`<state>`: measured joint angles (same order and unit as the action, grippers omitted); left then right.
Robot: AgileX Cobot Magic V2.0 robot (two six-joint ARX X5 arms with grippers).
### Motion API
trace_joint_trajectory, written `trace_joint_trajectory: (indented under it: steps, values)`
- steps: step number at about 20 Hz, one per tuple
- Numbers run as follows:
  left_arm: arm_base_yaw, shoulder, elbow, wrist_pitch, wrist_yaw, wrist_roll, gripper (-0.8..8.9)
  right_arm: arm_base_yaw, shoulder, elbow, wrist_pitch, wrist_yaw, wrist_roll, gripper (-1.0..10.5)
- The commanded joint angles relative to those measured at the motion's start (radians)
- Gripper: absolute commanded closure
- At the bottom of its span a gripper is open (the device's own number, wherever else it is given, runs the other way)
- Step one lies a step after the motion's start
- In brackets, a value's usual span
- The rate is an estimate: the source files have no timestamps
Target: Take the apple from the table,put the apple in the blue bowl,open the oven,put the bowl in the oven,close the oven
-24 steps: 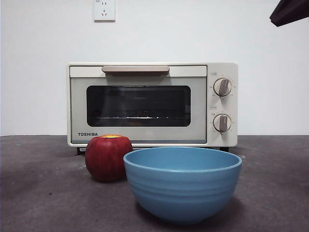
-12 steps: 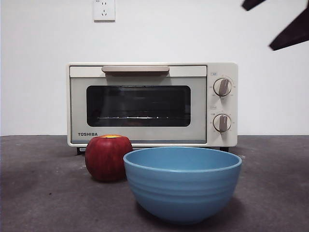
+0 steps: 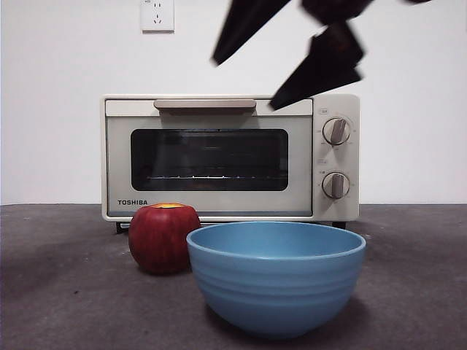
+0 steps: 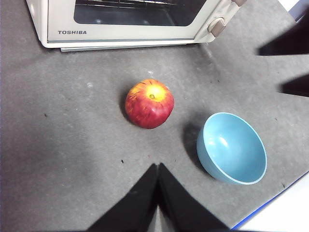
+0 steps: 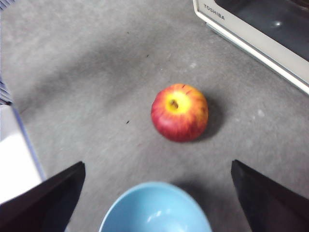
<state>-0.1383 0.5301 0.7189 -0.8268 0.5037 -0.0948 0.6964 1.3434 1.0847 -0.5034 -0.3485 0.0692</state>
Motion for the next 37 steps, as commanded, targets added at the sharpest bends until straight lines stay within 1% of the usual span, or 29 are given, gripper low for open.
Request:
trace_joint_trajectory:
  steps: [1,5,7,10,12,14,27,29,30,33,35,37]
  values:
    - [-0.002,0.005,0.015,0.012,0.006,0.011,8.06,0.026,0.125,0.089,0.010,0.016,0.009,4.6]
    - [-0.002,0.005,0.015,0.012,0.006,0.011,8.06,0.049,0.304,0.206,0.011,0.022,0.010,4.6]
    - [-0.002,0.005,0.015,0.012,0.006,0.011,8.06,0.063,0.381,0.254,0.011,0.057,0.010,4.6]
    - [-0.002,0.005,0.015,0.011,0.006,0.011,8.06,0.073,0.465,0.302,0.014,0.074,0.010,4.6]
    - [-0.002,0.005,0.015,0.011,0.006,0.011,8.06,0.082,0.513,0.323,0.022,0.112,0.010,4.6]
    - [-0.003,0.005,0.015,0.011,0.006,0.010,8.06,0.084,0.547,0.329,0.040,0.115,0.014,4.6]
    - [-0.002,0.005,0.015,0.008,0.006,0.008,8.06,0.101,0.674,0.329,0.087,0.114,0.037,4.6]
    - [-0.002,0.005,0.015,0.007,0.006,0.008,8.06,0.103,0.676,0.329,0.085,0.130,0.036,4.7]
    - [-0.002,0.005,0.015,0.007,0.006,0.008,8.06,0.109,0.676,0.329,0.088,0.141,0.036,4.9]
    - [-0.002,0.005,0.015,0.007,0.006,0.008,8.06,0.111,0.676,0.329,0.077,0.140,0.039,5.9]
    - [-0.002,0.005,0.015,0.007,0.006,0.008,8.06,0.114,0.676,0.329,0.077,0.140,0.052,6.1]
    - [-0.002,0.005,0.015,0.007,0.006,0.008,8.06,0.116,0.659,0.331,0.077,0.139,0.058,6.1]
